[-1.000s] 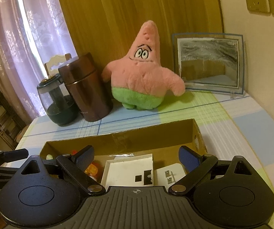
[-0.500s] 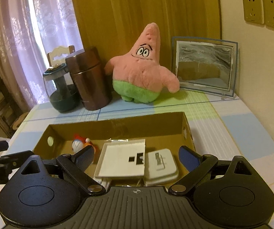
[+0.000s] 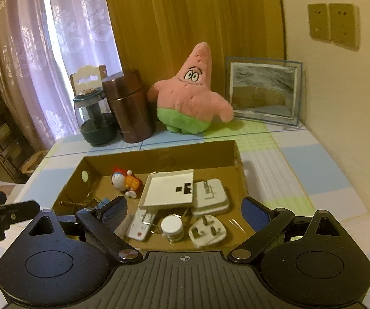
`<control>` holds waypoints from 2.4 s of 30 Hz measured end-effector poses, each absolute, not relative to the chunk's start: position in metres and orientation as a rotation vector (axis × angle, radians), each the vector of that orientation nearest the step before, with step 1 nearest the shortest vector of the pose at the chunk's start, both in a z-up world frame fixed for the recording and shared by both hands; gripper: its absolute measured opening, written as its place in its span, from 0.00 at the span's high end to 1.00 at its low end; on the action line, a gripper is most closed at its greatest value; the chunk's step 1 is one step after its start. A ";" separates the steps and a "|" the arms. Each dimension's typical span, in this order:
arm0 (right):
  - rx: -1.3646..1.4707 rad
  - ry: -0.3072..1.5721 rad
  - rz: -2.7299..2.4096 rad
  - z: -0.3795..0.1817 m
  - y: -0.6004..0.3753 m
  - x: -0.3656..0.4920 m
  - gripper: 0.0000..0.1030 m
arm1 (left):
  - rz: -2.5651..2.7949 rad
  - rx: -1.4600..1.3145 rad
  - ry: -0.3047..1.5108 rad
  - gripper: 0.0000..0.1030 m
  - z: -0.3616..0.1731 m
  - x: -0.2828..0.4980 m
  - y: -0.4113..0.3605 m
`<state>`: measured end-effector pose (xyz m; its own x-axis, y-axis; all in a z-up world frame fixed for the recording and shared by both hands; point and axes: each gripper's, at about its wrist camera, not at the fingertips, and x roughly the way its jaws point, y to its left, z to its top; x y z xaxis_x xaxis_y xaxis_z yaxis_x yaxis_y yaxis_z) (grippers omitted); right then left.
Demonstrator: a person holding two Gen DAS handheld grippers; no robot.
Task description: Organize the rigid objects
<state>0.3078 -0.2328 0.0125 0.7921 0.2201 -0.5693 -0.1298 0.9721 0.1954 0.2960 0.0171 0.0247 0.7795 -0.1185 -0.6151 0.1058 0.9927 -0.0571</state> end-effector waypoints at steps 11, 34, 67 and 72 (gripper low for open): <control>0.136 0.643 0.191 0.030 -0.239 0.247 0.10 | -0.099 -0.061 0.690 0.02 0.040 0.236 0.013; 0.128 0.597 0.224 0.078 -0.240 0.140 0.10 | -0.064 -0.056 0.655 0.02 0.082 0.120 0.001; 0.044 0.700 0.197 0.046 -0.241 0.025 0.10 | -0.050 -0.027 0.703 0.02 0.063 0.010 -0.008; 0.034 0.733 0.211 0.037 -0.239 0.011 0.10 | -0.060 -0.021 0.726 0.02 0.057 -0.001 -0.009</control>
